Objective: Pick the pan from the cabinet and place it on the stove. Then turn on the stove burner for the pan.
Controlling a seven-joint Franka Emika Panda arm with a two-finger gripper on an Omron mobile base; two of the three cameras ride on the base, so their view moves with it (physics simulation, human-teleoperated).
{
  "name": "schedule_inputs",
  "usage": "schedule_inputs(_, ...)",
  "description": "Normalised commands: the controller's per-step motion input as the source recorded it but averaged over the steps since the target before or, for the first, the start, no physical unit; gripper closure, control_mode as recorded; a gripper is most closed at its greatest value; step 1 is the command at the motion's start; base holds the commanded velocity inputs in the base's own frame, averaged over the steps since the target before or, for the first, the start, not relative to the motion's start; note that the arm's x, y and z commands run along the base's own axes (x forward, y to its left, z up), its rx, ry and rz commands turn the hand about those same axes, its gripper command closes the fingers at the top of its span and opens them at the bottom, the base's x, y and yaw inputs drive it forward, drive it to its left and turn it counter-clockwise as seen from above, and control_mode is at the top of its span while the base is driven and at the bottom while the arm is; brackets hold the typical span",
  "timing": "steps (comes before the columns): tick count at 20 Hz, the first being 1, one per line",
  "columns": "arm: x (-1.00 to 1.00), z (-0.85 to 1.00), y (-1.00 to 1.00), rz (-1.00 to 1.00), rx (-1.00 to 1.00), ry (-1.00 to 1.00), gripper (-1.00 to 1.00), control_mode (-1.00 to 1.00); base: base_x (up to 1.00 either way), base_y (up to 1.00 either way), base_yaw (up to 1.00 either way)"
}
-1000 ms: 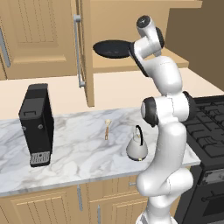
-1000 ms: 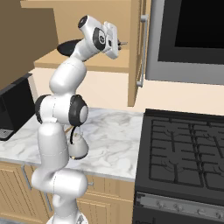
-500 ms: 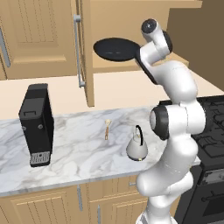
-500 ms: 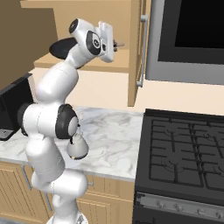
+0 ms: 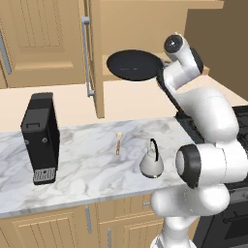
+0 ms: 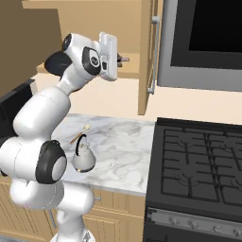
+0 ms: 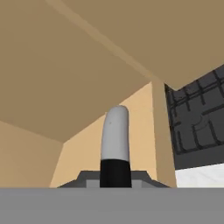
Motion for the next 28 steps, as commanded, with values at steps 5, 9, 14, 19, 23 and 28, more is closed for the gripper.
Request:
schedule_inputs(5,-0.88,-0.22,0.01,-0.06,0.00,0.00,1.00,-1.00,0.00,0.00,0.00)
schedule_inputs(9,-0.82,-0.30,0.00,-0.09,0.00,0.00,1.00,-1.00,0.00,0.00,0.00)
schedule_inputs(14,-0.77,-0.43,0.00,-0.08,-0.01,0.00,1.00,-1.00,0.00,0.00,0.00)
schedule_inputs(19,-0.69,-0.51,0.00,-0.06,0.00,0.00,1.00,-1.00,0.00,0.00,0.00)
schedule_inputs(23,-0.58,-0.50,-0.03,-0.04,0.00,0.04,1.00,-1.00,0.00,0.00,0.00)
schedule_inputs(28,-0.46,-0.48,-0.21,0.00,0.00,0.06,1.00,-1.00,0.00,0.00,0.00)
